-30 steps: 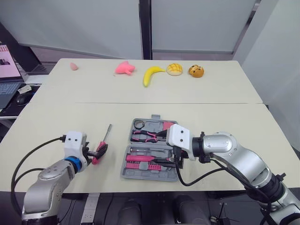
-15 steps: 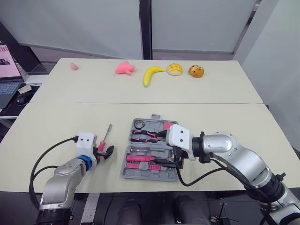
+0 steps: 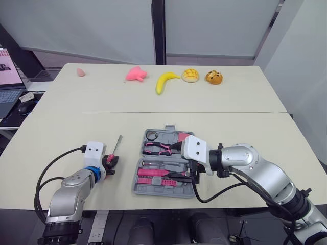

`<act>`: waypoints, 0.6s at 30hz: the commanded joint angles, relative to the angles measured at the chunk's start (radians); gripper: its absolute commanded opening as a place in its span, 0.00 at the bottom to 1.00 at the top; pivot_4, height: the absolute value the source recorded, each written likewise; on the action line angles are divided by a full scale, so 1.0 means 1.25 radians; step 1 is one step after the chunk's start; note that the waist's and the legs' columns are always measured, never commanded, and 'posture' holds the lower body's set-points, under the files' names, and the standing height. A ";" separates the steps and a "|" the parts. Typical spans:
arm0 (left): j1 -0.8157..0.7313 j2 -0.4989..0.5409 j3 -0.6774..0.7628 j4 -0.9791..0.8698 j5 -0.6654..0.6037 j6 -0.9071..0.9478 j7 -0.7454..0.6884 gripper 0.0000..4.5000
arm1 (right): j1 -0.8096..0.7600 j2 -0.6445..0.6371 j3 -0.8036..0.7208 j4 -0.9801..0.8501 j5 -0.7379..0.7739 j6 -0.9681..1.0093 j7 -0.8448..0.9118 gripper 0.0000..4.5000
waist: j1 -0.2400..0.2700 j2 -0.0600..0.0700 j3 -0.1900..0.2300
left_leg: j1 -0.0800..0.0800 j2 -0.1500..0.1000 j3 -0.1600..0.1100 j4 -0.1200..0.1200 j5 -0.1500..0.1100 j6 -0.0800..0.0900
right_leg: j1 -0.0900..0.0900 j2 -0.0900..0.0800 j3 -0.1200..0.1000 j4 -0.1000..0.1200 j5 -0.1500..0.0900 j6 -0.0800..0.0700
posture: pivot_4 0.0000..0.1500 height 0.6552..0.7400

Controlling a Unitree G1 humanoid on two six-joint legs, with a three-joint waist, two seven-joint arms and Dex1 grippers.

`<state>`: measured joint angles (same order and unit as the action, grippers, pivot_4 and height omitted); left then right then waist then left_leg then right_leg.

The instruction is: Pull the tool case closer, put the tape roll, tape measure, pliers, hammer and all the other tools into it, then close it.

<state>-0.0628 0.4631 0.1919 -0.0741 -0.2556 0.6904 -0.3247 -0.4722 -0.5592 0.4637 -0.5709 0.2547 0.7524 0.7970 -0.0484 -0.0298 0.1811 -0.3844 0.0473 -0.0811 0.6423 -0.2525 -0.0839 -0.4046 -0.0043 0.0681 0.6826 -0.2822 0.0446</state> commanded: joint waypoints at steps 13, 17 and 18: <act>0.028 0.032 0.102 -0.079 -0.048 -0.022 -0.028 0.16 | -0.018 0.009 -0.016 0.003 -0.016 -0.039 -0.006 1.00 | -0.002 0.000 0.000 | 0.000 0.000 0.000 0.000 0.000 0.000 | 0.000 0.000 0.000 0.000 0.000 0.000 | 1.00 0.83; 0.038 0.079 0.123 -0.116 -0.063 -0.048 -0.082 0.16 | -0.012 0.002 -0.027 0.002 -0.012 -0.052 0.001 1.00 | -0.002 0.000 0.000 | 0.000 0.000 0.000 0.000 0.000 0.000 | 0.000 0.000 0.000 0.000 0.000 0.000 | 1.00 0.83; 0.039 0.095 0.126 -0.127 -0.069 -0.056 -0.105 0.16 | -0.010 -0.003 -0.034 0.000 -0.010 -0.055 0.004 1.00 | -0.002 0.000 0.000 | 0.000 0.000 0.000 0.000 0.000 0.000 | 0.000 0.000 0.000 -0.001 0.000 0.000 | 1.00 0.83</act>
<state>-0.0115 0.5605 0.3194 -0.1770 -0.3189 0.6510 -0.4205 -0.4831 -0.5553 0.4547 -0.5466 0.2396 0.7052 0.7971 -0.0505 -0.0298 0.1815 -0.3850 0.0474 -0.0811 0.6419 -0.2526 -0.0840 -0.4049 -0.0043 0.0680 0.6815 -0.2823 0.0448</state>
